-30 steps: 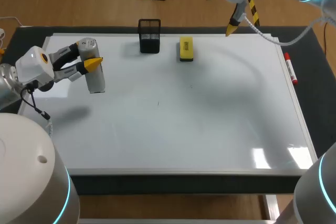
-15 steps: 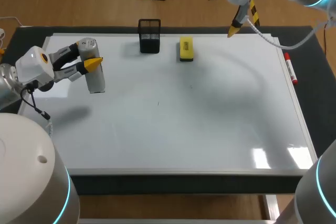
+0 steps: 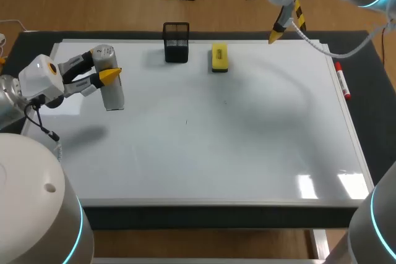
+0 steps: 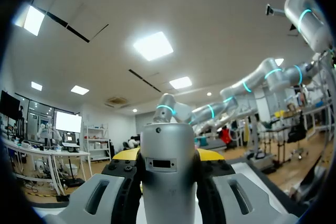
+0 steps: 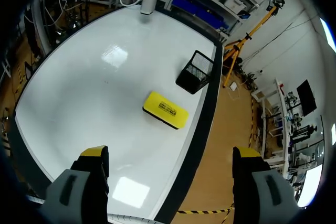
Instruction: Pick up the inspection probe, press it on each red-marked spot on the whiteboard one by one, put down the probe, pick up the eraser, and wipe off all the red marks.
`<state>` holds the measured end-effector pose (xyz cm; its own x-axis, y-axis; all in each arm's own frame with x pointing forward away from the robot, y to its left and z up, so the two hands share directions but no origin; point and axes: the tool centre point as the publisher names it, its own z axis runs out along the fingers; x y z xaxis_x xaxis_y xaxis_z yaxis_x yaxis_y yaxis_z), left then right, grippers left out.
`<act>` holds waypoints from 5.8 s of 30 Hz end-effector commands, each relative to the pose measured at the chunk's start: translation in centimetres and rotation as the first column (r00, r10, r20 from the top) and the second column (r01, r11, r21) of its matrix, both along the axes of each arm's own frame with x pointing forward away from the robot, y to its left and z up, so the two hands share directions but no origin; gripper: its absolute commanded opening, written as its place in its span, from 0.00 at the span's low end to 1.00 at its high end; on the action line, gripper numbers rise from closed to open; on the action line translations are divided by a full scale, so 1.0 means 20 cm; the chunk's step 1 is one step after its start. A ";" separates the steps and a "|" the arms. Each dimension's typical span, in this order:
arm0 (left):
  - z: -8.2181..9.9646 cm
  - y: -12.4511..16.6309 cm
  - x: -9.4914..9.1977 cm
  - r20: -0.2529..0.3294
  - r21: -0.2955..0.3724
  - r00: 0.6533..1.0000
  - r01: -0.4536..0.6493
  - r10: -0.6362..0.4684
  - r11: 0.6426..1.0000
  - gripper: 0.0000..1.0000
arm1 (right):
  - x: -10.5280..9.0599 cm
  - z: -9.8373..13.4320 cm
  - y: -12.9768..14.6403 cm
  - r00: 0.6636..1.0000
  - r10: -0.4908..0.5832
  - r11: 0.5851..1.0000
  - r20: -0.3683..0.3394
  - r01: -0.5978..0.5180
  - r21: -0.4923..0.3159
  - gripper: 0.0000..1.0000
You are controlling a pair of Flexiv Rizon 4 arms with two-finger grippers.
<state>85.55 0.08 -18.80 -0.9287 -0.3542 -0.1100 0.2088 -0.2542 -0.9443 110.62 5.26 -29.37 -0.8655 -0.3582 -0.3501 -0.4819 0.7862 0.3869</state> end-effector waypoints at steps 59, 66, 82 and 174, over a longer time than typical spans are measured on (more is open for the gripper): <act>0.24 -0.66 1.25 0.072 -0.065 0.933 0.358 -0.353 0.931 0.00 | 0.00 0.00 0.00 1.000 0.002 1.000 -0.001 -0.002 -0.004 1.00; 0.21 -0.68 1.30 0.077 -0.060 0.924 0.380 -0.375 0.923 0.00 | 0.00 0.00 0.00 1.000 0.002 1.000 -0.001 -0.002 -0.004 1.00; 0.08 -0.71 1.35 0.059 -0.075 0.922 0.387 -0.383 0.919 0.00 | 0.00 0.00 0.00 1.000 0.002 1.000 -0.001 -0.002 -0.004 1.00; -0.27 -0.63 1.26 -0.124 0.489 0.977 0.214 -0.175 0.846 1.00 | 0.00 0.00 0.00 1.000 0.002 1.000 -0.001 -0.002 -0.004 1.00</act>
